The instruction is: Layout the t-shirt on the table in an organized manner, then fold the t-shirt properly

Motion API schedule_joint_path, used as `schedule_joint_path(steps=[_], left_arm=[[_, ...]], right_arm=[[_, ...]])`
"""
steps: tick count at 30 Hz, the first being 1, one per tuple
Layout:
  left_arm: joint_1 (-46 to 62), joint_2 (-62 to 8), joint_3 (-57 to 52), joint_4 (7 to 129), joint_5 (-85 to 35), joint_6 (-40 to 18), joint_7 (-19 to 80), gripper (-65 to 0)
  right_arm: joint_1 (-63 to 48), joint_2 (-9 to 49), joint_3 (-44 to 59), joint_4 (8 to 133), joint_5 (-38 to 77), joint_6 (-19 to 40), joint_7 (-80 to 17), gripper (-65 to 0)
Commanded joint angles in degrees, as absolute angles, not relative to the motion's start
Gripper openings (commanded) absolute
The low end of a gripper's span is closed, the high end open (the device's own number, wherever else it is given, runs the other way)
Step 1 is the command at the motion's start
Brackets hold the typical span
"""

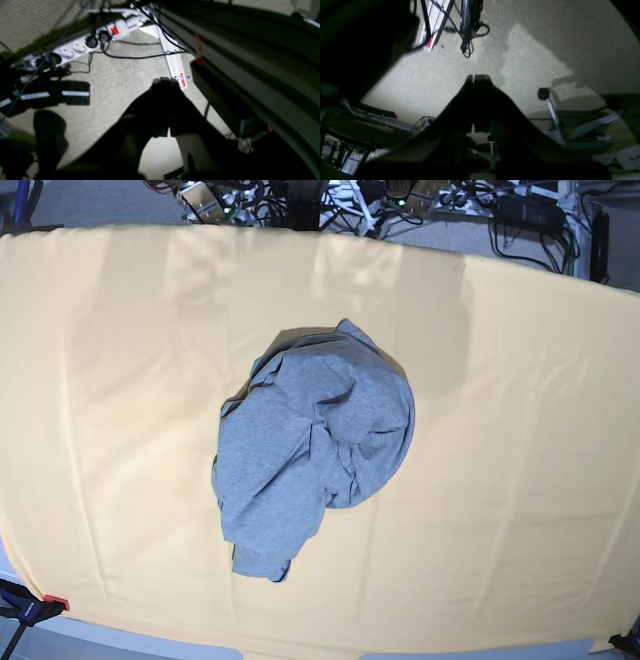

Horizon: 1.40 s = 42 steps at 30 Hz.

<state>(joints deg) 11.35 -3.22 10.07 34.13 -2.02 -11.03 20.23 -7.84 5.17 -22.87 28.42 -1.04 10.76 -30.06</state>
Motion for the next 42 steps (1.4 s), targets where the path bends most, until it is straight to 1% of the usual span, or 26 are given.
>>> schedule_joint_path(steps=[1,5,7,10,15,18,22,24,27,29,33,36,39,42], left_arm=[[13.1,-3.9,10.1,36.1,-3.2,-11.8,21.3,-65.0],[19.3,-6.7,10.1,43.5,-7.7,-15.0,23.0,-65.0],[22.8,-8.7,10.1,47.6,-8.0,-15.5,23.0,-65.0],[28.0,-11.4,10.1,54.6,-9.2,-15.5,23.6,-65.0],[36.3,-18.5,10.0,70.5,-14.5,-15.5,33.6,-65.0],[41.3,-23.4,10.0,81.3,-14.4,-15.5,35.2,-65.0],[47.2,-28.0,7.4,94.9,-14.3,-15.5,37.5,-65.0],[49.9,-29.3,4.4,101.2,-14.3,-15.7,39.3,-65.0],[53.8,-30.2,-1.6,109.4,-14.4,-18.7,40.4,-65.0],[56.3,-30.2,-6.1,114.3,-16.6,-21.3,40.4,-65.0],[58.6,-30.8,-14.6,122.8,-25.6,-24.1,41.1,-65.0],[58.5,-30.8,-19.8,127.2,-29.9,-24.5,43.2,-65.0],[58.5,-30.8,-24.2,129.6,-32.7,-25.4,44.0,-65.0],[58.4,-30.8,-27.6,130.3,-36.3,-26.2,44.0,-65.0]], right_arm=[[-9.0,5.8,-23.0,29.4,-0.9,12.3,-30.7,-65.0],[-14.7,8.2,-23.0,34.8,-0.9,16.3,-31.4,-65.0],[-17.9,9.5,-23.0,39.0,-0.9,18.2,-32.9,-65.0],[-22.8,11.7,-23.0,47.0,1.7,18.4,-36.4,-65.0],[-33.1,17.5,-22.9,65.9,7.4,18.4,-41.8,-65.0],[-40.7,21.6,-22.8,79.2,7.5,18.0,-42.4,-65.0],[-50.1,27.7,-22.8,96.3,6.4,12.6,-42.9,-65.0],[-54.1,30.2,-22.8,104.2,3.5,9.4,-43.7,-65.0],[-59.6,32.6,-22.8,114.4,-2.4,5.3,-44.9,-65.0],[-63.0,33.7,-22.8,119.8,-6.2,2.9,-44.9,-65.0],[-67.3,34.3,-22.8,127.6,-12.8,-1.2,-44.9,-65.0],[-68.9,34.3,-22.8,131.5,-15.4,-2.8,-45.4,-65.0],[-69.2,34.3,-22.8,133.7,-19.0,-5.8,-47.9,-65.0],[-69.2,34.3,-22.8,134.5,-24.0,-8.9,-48.3,-65.0]])
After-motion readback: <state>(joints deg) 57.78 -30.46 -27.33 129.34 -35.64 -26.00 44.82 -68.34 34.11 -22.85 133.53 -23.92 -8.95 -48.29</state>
